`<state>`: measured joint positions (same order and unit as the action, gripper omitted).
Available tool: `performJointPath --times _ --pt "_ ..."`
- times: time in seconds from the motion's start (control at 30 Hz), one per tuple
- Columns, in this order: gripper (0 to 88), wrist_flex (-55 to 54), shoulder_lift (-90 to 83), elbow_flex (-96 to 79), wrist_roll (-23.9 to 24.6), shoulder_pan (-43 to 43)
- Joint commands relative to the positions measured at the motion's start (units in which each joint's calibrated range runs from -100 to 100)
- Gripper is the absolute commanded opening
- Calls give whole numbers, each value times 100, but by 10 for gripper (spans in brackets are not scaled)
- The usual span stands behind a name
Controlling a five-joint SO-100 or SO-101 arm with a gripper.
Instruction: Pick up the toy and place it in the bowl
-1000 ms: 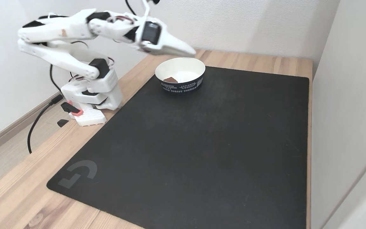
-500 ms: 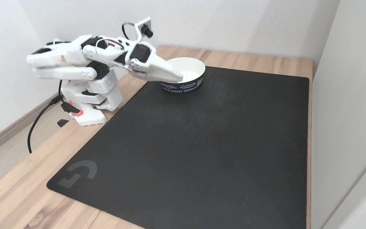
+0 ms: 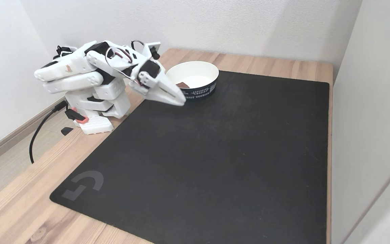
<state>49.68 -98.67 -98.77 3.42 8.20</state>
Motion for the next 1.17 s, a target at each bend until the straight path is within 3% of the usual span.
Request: performJointPath --times 0.0,1.13 --pt "27 400 -75 -78 -34 -63" --pt "28 400 -67 -69 -19 -46"
